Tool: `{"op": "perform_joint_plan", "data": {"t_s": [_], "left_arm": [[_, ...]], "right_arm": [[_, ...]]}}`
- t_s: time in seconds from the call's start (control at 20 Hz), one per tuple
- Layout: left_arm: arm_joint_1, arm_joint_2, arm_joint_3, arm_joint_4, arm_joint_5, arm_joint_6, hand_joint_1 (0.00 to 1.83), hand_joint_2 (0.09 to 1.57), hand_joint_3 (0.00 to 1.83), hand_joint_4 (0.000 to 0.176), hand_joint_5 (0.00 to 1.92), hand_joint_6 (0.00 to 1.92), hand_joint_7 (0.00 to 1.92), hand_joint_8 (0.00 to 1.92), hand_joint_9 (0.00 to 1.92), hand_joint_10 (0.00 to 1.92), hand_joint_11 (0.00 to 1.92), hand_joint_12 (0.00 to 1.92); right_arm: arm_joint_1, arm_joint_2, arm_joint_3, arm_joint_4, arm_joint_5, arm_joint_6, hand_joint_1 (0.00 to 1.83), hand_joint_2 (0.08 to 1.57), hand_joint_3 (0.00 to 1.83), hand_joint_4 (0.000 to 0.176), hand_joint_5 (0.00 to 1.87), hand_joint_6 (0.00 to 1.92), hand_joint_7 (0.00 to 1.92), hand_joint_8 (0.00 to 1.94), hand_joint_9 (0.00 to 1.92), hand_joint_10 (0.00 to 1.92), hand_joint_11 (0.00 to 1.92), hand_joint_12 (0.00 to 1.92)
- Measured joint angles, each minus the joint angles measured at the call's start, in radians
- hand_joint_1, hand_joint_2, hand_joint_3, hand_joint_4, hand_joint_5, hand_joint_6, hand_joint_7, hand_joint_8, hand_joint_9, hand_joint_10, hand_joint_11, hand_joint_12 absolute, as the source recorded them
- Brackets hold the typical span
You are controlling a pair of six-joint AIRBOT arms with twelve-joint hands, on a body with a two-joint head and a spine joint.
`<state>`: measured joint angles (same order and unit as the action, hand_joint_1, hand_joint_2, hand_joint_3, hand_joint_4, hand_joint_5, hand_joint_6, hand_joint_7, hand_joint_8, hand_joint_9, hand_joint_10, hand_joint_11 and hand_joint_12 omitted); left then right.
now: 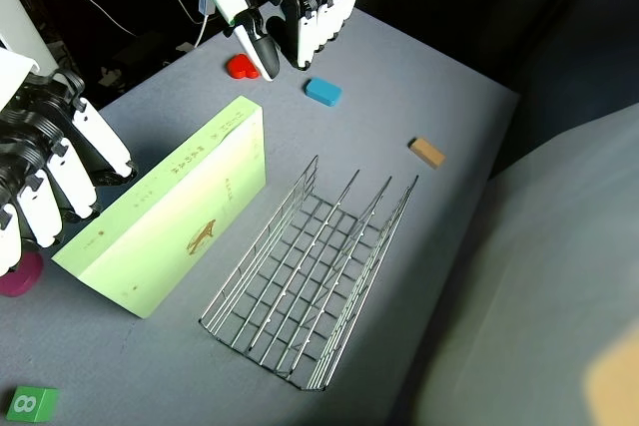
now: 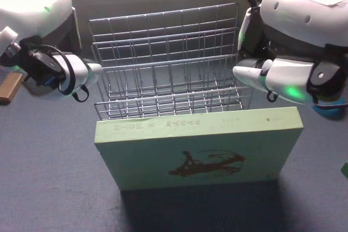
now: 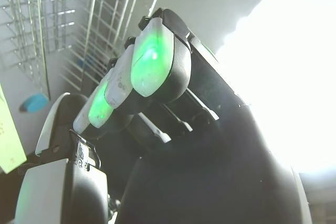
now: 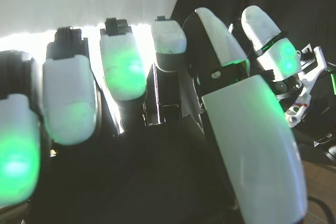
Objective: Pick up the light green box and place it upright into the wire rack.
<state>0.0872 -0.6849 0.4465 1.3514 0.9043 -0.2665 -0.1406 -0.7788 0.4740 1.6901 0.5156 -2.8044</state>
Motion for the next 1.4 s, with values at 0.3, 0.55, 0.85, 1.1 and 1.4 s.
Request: {"op": "perform_joint_plan", "data": {"t_s": [0.3, 0.55, 0.85, 1.1, 1.4], "left_arm": [[-0.002, 0.0, -0.005, 0.002, 0.0, 0.006, 0.0, 1.22, 0.01, 0.029, 0.21, 0.0, 0.16, 0.0, 0.15, 0.01, 0.0, 0.52], [-0.002, 0.0, -0.005, -0.006, 0.002, 0.011, 0.0, 1.22, 0.0, 0.03, 0.21, 0.0, 0.16, 0.0, 0.16, 0.01, 0.0, 0.52], [-0.002, 0.008, 0.006, -0.006, -0.014, 0.071, 0.0, 1.22, 0.0, 0.03, 0.21, 0.0, 0.16, 0.0, 0.16, 0.0, 0.0, 0.53], [-0.002, 0.045, 0.034, -0.006, -0.04, 0.122, 0.0, 1.23, 0.0, 0.029, 0.22, 0.01, 0.16, 0.0, 0.16, 0.0, 0.0, 0.53], [-0.007, 0.079, 0.055, -0.005, -0.074, 0.164, 0.0, 1.23, 0.0, 0.027, 0.24, 0.01, 0.18, 0.0, 0.17, 0.0, 0.0, 0.5]], "right_arm": [[-0.001, 0.001, 0.0, -0.003, 0.002, -0.002, 0.0, 1.08, 0.01, 0.044, 0.13, 0.0, 0.12, 0.0, 0.07, 0.0, 0.0, 0.67], [-0.001, -0.028, -0.001, 0.001, 0.032, 0.033, 0.01, 1.08, 0.01, 0.042, 0.12, 0.0, 0.12, 0.0, 0.07, 0.0, 0.0, 0.67], [-0.01, -0.213, 0.014, 0.024, 0.209, 0.018, 0.37, 0.98, 0.0, 0.036, 0.09, 0.0, 0.1, 0.0, 0.06, 0.0, 0.0, 0.62], [-0.025, -0.321, 0.067, 0.056, 0.281, 0.028, 0.63, 0.92, 0.0, 0.039, 0.05, 0.0, 0.05, 0.0, 0.03, 0.0, 0.0, 0.52], [0.026, -0.4, 0.124, 0.283, 0.293, -0.048, 0.71, 0.91, 0.0, 0.041, 0.04, 0.0, 0.04, 0.0, 0.01, 0.0, 0.0, 0.47]]}}
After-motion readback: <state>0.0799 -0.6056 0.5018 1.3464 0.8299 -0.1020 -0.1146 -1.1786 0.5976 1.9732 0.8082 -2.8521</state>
